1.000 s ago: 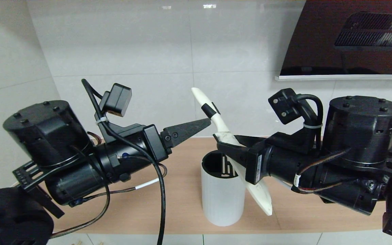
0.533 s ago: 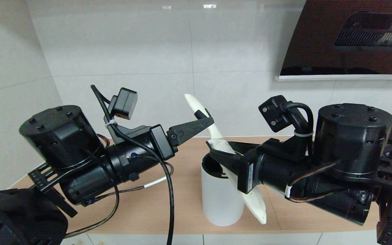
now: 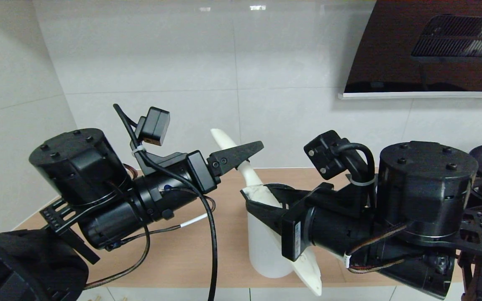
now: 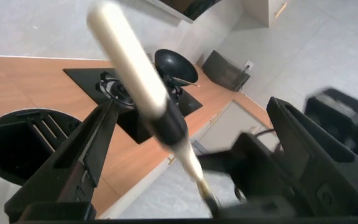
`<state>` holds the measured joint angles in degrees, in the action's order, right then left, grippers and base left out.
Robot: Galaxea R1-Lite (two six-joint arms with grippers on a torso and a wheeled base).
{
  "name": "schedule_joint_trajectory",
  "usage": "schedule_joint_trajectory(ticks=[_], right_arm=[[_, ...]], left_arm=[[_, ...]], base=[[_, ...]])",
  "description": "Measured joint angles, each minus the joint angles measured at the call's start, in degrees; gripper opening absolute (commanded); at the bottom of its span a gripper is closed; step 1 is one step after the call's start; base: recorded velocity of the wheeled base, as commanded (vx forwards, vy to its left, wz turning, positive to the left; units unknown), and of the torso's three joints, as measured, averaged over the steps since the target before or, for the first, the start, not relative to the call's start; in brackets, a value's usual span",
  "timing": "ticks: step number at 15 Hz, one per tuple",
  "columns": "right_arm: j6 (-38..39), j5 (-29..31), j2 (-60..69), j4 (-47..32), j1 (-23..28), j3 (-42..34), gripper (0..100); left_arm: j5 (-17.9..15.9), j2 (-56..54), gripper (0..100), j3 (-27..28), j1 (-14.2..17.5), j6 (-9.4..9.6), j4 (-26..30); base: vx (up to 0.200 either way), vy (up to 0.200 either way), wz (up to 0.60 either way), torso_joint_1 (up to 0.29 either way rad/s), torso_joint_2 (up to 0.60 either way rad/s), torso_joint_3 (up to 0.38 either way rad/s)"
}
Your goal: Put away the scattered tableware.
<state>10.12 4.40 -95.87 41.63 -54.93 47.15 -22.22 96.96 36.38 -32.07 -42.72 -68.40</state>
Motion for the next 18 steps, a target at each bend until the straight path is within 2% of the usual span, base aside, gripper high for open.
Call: schedule_joint_trajectory(ticks=[6,7,18], right_arm=[[0.0,0.0,-0.4,0.1,-0.7,-0.4,0],[0.0,0.0,-0.5,0.1,-0.7,-0.4,0],[0.1,0.0,-0.5,0.1,-0.7,-0.4,0]], left_arm=[[0.0,0.5,100,-0.2,0.0,0.02,0.0],[0.1,0.5,0,-0.3,0.0,0.10,0.0],[0.0,0.8,0,-0.2,0.0,0.02,0.0]], base=[[0.000,0.000,0.00,0.000,0.00,0.000],[0.000,0.000,0.00,0.000,0.00,0.000],[0.000,0.000,0.00,0.000,0.00,0.000]])
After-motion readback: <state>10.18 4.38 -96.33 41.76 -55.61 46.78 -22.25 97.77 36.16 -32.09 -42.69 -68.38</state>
